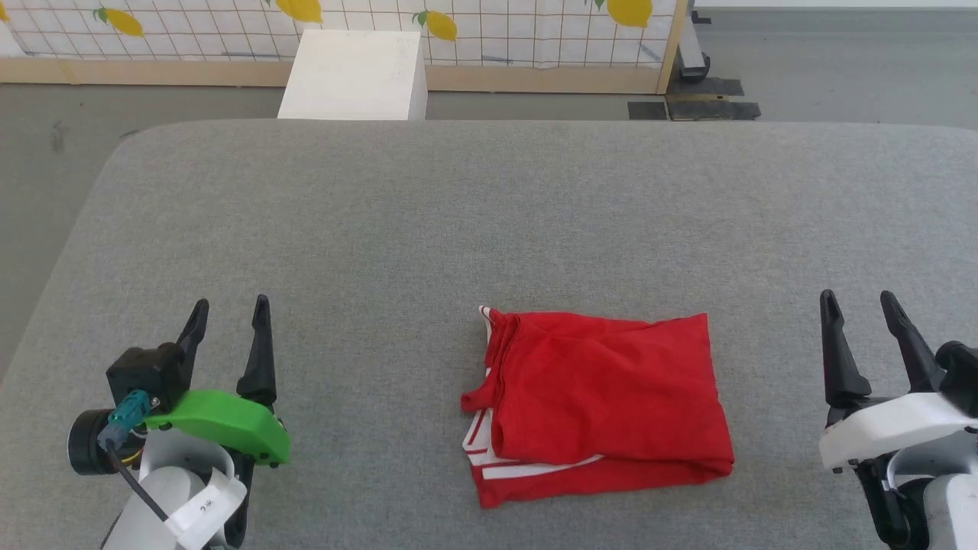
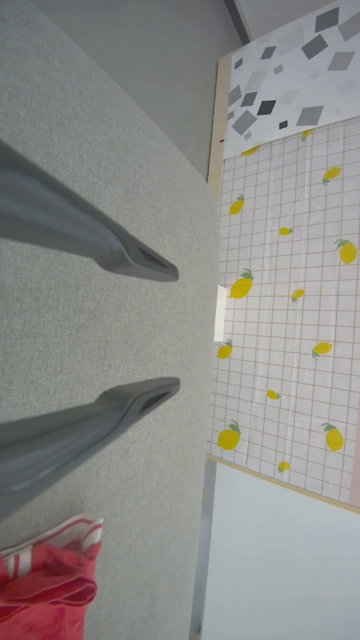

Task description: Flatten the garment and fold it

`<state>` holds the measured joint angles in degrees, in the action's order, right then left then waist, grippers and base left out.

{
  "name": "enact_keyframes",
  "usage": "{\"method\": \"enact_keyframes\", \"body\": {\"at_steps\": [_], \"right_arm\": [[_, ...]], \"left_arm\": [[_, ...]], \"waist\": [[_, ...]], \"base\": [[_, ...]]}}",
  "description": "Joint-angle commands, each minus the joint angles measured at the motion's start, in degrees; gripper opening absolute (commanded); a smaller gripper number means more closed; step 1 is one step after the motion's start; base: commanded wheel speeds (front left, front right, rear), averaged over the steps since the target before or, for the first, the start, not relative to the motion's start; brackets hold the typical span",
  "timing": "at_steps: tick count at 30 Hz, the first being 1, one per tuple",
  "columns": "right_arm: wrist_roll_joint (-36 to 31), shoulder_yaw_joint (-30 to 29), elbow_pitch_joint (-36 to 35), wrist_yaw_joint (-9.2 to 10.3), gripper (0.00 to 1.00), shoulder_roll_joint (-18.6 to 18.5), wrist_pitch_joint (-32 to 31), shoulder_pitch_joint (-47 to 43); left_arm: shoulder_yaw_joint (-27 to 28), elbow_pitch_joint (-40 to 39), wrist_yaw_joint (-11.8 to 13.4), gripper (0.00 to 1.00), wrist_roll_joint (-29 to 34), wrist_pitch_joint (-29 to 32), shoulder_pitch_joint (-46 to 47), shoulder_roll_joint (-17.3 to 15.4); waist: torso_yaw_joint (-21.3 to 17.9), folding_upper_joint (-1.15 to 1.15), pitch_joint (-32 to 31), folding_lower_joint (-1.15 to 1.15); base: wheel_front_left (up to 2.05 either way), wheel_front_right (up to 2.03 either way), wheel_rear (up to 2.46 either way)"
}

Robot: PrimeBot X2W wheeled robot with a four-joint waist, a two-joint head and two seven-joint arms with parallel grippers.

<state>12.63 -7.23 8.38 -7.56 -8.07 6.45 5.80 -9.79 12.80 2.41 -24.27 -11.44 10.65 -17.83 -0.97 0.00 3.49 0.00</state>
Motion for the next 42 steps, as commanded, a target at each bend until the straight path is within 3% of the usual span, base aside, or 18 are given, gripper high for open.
{"method": "enact_keyframes", "body": {"at_steps": [1, 17, 23, 34, 38, 42], "right_arm": [[-0.2, 0.2, 0.2, 0.08, 1.00, -0.1, -0.2, -0.6], [0.2, 0.1, 0.8, 0.08, 1.00, -0.2, -2.2, 0.1], [2.2, 3.5, -1.4, 0.08, 1.00, -2.6, -16.2, 5.2], [4.5, 16.0, -0.7, 0.08, 1.00, -7.3, -52.6, 13.3], [3.1, 17.3, 0.7, 0.08, 1.00, -8.1, -59.0, 13.7], [1.4, 17.5, 2.6, 0.08, 1.00, -7.8, -60.6, 13.4]], "left_arm": [[-0.1, 0.3, -0.1, 1.00, -0.2, -0.4, 1.0, -0.2], [-0.7, -0.2, 0.0, 1.00, -0.5, -0.6, 1.2, -0.8], [-0.6, -2.1, 0.4, 1.00, -0.4, -0.8, 1.3, -1.2], [-1.1, -5.3, 1.0, 1.00, -0.2, -1.6, 2.5, -0.5], [-1.5, -5.5, 0.7, 1.00, -0.1, -2.0, 3.6, -0.1], [-1.9, -5.5, 0.7, 1.00, 0.1, -2.3, 4.4, 0.3]], "waist": [[0.0, 0.00, 0.0, 0.00], [-0.1, 0.00, 0.0, 0.00], [-0.1, 0.00, 1.2, 0.00], [3.1, 0.00, 6.1, 0.00], [4.5, 0.00, 7.9, 0.00], [5.5, 0.00, 9.2, 0.00]], "base": [[0.00, 0.00, 0.00], [0.00, 0.00, 0.00], [0.00, 0.00, 0.00], [0.00, 0.00, 0.00], [0.00, 0.00, 0.00], [0.00, 0.00, 0.00]]}}
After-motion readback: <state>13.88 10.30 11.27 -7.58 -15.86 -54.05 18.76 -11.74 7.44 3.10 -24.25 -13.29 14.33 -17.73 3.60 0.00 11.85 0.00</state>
